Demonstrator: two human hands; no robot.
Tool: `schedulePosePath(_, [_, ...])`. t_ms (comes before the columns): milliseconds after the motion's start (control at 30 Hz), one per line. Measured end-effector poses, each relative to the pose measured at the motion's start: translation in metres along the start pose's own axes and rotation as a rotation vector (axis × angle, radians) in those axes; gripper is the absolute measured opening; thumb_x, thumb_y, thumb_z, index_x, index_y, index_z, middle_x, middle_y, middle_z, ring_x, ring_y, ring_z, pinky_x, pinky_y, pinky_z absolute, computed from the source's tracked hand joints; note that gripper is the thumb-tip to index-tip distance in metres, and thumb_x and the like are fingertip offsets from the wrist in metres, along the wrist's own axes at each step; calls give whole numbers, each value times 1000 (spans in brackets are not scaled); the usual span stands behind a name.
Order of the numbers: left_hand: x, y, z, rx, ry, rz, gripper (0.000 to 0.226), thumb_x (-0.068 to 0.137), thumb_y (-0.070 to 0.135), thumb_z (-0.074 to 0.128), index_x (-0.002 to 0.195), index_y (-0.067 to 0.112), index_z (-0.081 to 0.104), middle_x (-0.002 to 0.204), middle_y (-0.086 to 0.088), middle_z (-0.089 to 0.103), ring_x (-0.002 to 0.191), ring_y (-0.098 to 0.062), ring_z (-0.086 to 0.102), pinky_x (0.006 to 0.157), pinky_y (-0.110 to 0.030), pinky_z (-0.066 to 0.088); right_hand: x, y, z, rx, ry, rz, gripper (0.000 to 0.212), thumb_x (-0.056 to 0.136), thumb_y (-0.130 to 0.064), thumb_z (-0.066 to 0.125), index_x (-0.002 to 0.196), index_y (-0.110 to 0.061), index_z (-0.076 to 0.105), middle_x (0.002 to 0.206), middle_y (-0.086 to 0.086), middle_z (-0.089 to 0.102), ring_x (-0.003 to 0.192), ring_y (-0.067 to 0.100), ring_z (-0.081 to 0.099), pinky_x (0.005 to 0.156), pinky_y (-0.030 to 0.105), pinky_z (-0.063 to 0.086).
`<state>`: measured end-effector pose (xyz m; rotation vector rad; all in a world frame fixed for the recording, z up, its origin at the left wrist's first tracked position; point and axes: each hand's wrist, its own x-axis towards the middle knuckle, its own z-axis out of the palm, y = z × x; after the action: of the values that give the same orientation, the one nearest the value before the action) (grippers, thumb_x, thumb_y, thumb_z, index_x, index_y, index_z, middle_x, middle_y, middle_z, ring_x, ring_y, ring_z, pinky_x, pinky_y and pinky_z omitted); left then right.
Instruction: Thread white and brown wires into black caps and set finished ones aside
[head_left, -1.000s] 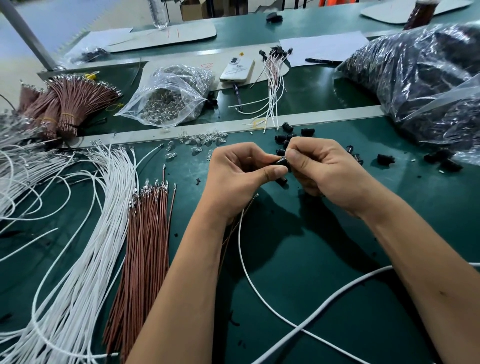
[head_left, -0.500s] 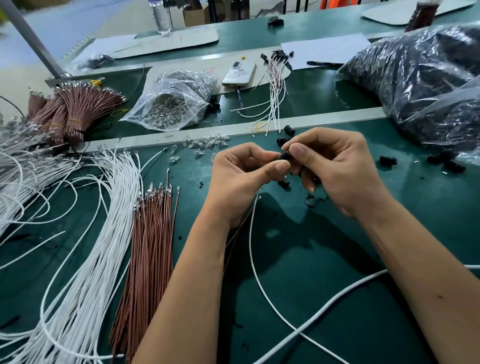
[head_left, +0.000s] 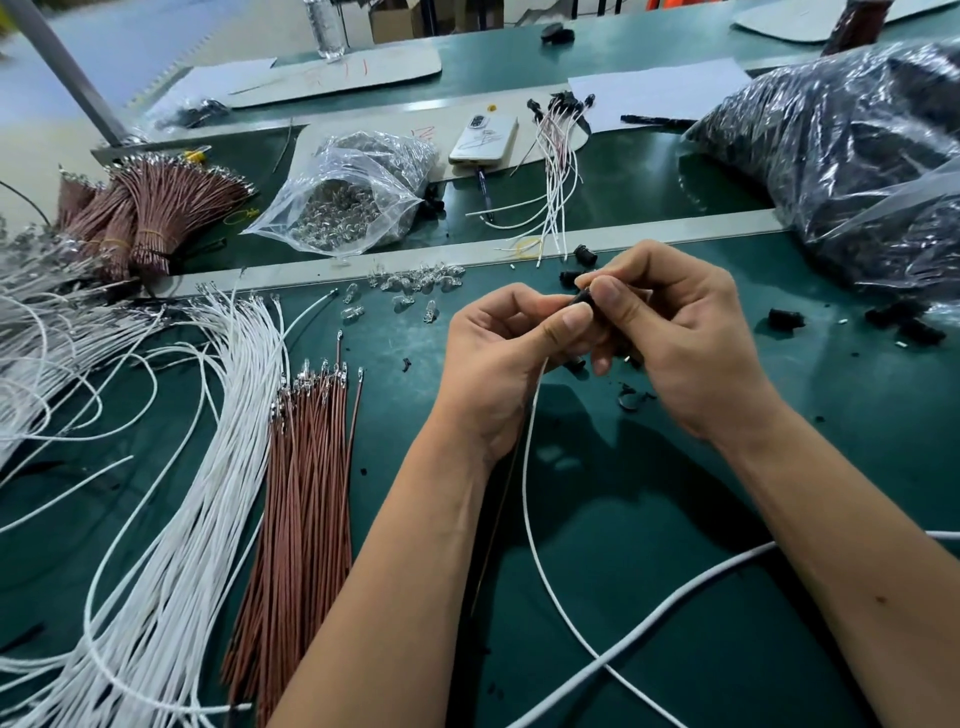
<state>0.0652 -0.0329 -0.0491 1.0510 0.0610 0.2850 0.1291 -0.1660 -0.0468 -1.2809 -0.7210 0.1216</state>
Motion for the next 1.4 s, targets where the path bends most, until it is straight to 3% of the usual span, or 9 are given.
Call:
schedulePosePath(133, [0,2,1,-27,77,-37,12,74,2,70,70,9,61,70,-11,71,56,-16,64,58,-27,53,2,4,-5,-57,-39,-22,12,103,-4,58,107,-3,70,83,19,71,70,25,71,56,30,58])
schedulePosePath(333, [0,-2,5,-73,84,-32,19,75,2,68,62,15,67,67,-9,70,55,-17,62,60,-33,47,1,9,1,-189,-2,-87,11,102,0,58,105,7,65,87,18,70,67,25,71,61,33,62])
schedulePosePath(567, [-1,-1,3,-59,109,-34,8,70,5,72,70,8,65,70,-11,71,61,-18,67,73,-40,51,-2,9,2,-246,14,-114,11,102,-3,58,104,4,66,87,19,71,70,30,75,66,41,65])
schedulePosePath(733, [4,11,7,-23,239,72,17,74,-3,75,67,11,67,74,-10,74,66,-21,71,67,-33,60,-5,8,6,-237,-15,-20,32,104,-8,59,134,-16,67,101,11,71,80,28,71,61,41,64])
schedulePosePath(833, [9,14,19,-37,294,122,15,77,-4,77,75,5,66,81,-16,72,78,-29,68,83,-52,57,-2,4,10,-303,-54,18,23,102,-24,63,124,-21,68,93,-4,69,68,24,68,48,38,58])
schedulePosePath(933, [20,25,31,-10,399,135,17,79,-3,80,74,7,66,80,-15,72,75,-24,68,80,-44,57,1,-1,16,-196,-75,136,20,97,-27,67,116,-22,63,79,-5,69,56,22,63,40,29,45])
schedulePosePath(1033, [39,38,36,-31,465,159,19,78,-3,81,76,8,65,88,-21,73,77,-19,68,79,-30,55,2,-3,20,-82,-92,211,9,102,-15,64,104,-6,63,66,-10,68,42,12,50,40,17,35])
schedulePosePath(1200, [72,49,36,1,496,113,18,80,9,83,83,9,65,94,-18,76,69,-13,66,73,-29,52,34,-19,22,7,-32,349,8,100,-2,62,95,-2,68,69,5,66,41,8,34,40,17,24])
schedulePosePath(1400, [94,41,33,243,317,-239,54,102,52,46,118,2,61,98,-14,76,75,-26,70,67,-33,58,144,-24,0,161,96,494,18,108,-11,48,92,-10,57,67,1,57,40,4,36,41,19,24])
